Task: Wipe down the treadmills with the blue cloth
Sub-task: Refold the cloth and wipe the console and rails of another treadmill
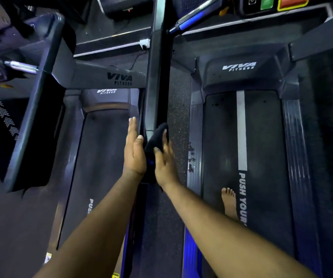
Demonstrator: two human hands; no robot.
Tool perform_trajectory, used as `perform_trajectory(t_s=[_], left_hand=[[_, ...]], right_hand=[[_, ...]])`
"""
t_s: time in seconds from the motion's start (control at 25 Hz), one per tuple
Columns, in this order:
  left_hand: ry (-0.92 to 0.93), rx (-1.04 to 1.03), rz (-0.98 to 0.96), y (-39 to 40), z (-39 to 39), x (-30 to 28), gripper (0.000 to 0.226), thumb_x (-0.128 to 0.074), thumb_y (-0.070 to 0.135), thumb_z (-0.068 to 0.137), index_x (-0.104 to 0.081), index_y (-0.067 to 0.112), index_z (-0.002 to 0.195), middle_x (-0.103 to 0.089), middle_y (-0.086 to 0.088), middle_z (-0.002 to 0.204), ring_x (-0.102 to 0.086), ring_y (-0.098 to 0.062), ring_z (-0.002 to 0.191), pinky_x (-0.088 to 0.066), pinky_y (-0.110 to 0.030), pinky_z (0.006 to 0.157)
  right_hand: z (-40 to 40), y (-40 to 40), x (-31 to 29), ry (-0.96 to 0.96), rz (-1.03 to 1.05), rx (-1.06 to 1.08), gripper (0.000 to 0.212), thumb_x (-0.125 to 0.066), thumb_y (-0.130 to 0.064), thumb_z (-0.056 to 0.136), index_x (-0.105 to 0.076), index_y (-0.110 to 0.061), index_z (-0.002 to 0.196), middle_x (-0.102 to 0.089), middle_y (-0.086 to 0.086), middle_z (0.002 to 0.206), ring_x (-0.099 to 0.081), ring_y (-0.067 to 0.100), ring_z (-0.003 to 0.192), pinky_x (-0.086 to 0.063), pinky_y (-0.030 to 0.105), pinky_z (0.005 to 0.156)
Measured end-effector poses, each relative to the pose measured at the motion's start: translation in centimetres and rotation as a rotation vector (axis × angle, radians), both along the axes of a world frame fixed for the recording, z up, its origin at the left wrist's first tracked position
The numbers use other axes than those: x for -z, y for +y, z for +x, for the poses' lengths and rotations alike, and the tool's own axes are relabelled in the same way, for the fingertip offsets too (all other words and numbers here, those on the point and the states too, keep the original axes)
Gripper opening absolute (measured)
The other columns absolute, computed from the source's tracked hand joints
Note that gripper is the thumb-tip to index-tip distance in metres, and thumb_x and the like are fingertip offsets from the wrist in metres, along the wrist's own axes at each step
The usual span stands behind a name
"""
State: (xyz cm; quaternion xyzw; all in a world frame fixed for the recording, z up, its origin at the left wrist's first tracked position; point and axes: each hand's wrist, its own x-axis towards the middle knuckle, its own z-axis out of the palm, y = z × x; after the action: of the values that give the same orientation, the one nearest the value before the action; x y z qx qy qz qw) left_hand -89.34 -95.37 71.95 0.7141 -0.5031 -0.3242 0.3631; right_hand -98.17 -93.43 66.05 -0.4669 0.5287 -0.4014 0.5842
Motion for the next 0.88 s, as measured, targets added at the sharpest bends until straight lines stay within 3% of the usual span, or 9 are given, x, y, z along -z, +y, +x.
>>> perform_trajectory(t_s=[0.12, 0.2, 0.32, 0.44, 0.52, 0.6, 0.72, 0.8, 0.88], left_hand=[[-0.044, -0.019, 0.093, 1.0, -1.4, -1.1, 0.067, -0.029, 0.036, 0.093, -0.018, 0.015, 0.157, -0.013, 0.001, 0.165, -0.011, -0.004, 0.149, -0.011, -0.039, 0.125], [-0.116, 0.0, 0.227, 1.8, -2.7, -2.2, 0.072, -0.027, 0.048, 0.092, -0.012, 0.022, 0.158, -0.007, 0.007, 0.166, -0.006, -0.001, 0.148, -0.003, -0.045, 0.125], [-0.287, 0.112, 0.255, 2.8, -4.1, -3.5, 0.088, -0.028, 0.069, 0.087, -0.005, 0.023, 0.159, 0.001, 0.011, 0.165, 0.005, -0.005, 0.15, 0.012, -0.045, 0.121], [-0.386, 0.211, 0.169, 0.8, -5.7, -4.7, 0.103, -0.034, 0.079, 0.078, -0.015, 0.016, 0.158, -0.015, 0.004, 0.164, 0.002, -0.004, 0.148, 0.013, -0.037, 0.117], [-0.291, 0.179, 0.158, -2.2, -7.1, -5.3, 0.104, -0.047, 0.079, 0.076, -0.025, 0.017, 0.156, -0.033, 0.003, 0.159, -0.012, -0.009, 0.15, 0.009, -0.038, 0.12], [0.0, 0.088, 0.13, -5.8, -8.6, -6.2, 0.104, -0.069, 0.072, 0.073, -0.032, 0.017, 0.153, -0.049, 0.002, 0.148, -0.037, -0.015, 0.143, -0.016, -0.043, 0.124], [0.139, 0.048, 0.106, -10.9, -9.7, -7.6, 0.056, -0.078, 0.041, 0.077, -0.063, 0.011, 0.121, -0.072, -0.006, 0.112, -0.068, -0.021, 0.106, -0.055, -0.044, 0.092], [0.087, 0.056, 0.089, -13.8, -9.9, -8.3, 0.019, -0.072, 0.026, 0.085, -0.067, 0.015, 0.099, -0.073, -0.005, 0.094, -0.069, -0.024, 0.089, -0.057, -0.04, 0.076], [0.082, 0.04, 0.087, -17.2, -9.5, -8.5, 0.01, -0.066, 0.022, 0.089, -0.066, 0.017, 0.098, -0.072, -0.003, 0.094, -0.067, -0.021, 0.09, -0.055, -0.037, 0.077]], right_hand=[[-3.0, 2.3, -1.0, 0.111, 0.001, -0.189, 0.061, -0.043, -0.033, 0.104, -0.013, -0.031, 0.157, -0.029, 0.009, 0.16, -0.029, 0.025, 0.146, -0.02, 0.024, 0.115], [-6.1, 1.7, -2.0, 0.138, 0.007, -0.28, 0.069, -0.055, -0.028, 0.101, -0.016, -0.033, 0.158, -0.037, 0.007, 0.153, -0.037, 0.023, 0.141, -0.026, 0.02, 0.108], [-9.6, -2.2, -4.5, 0.101, 0.064, -0.141, 0.087, -0.072, -0.03, 0.089, -0.017, -0.034, 0.157, -0.034, -0.001, 0.157, -0.033, 0.013, 0.143, -0.029, 0.027, 0.114], [-12.1, -7.6, -8.1, -0.112, 0.15, 0.013, 0.077, -0.067, -0.03, 0.093, -0.022, -0.028, 0.155, -0.036, -0.001, 0.156, -0.035, 0.012, 0.141, -0.031, 0.031, 0.116], [-13.5, -11.3, -10.0, -0.303, 0.212, 0.05, 0.06, -0.055, -0.023, 0.099, -0.029, -0.026, 0.153, -0.043, 0.002, 0.153, -0.043, 0.014, 0.136, -0.036, 0.029, 0.112], [-14.5, -14.5, -11.4, -0.337, 0.21, 0.023, 0.056, -0.051, -0.021, 0.096, -0.036, -0.025, 0.15, -0.05, 0.002, 0.148, -0.048, 0.017, 0.133, -0.039, 0.034, 0.113], [-15.8, -18.5, -12.8, -0.197, 0.135, -0.005, 0.04, -0.057, -0.014, 0.094, -0.052, -0.016, 0.135, -0.063, 0.007, 0.131, -0.058, 0.025, 0.124, -0.047, 0.043, 0.107], [-17.0, -20.8, -13.3, -0.051, 0.072, 0.008, 0.023, -0.064, -0.017, 0.093, -0.061, -0.014, 0.116, -0.071, 0.007, 0.113, -0.066, 0.026, 0.11, -0.054, 0.047, 0.097], [-18.1, -23.6, -13.6, 0.164, -0.031, 0.027, 0.022, -0.072, -0.03, 0.088, -0.062, -0.017, 0.102, -0.072, 0.001, 0.101, -0.069, 0.02, 0.097, -0.056, 0.047, 0.089]])
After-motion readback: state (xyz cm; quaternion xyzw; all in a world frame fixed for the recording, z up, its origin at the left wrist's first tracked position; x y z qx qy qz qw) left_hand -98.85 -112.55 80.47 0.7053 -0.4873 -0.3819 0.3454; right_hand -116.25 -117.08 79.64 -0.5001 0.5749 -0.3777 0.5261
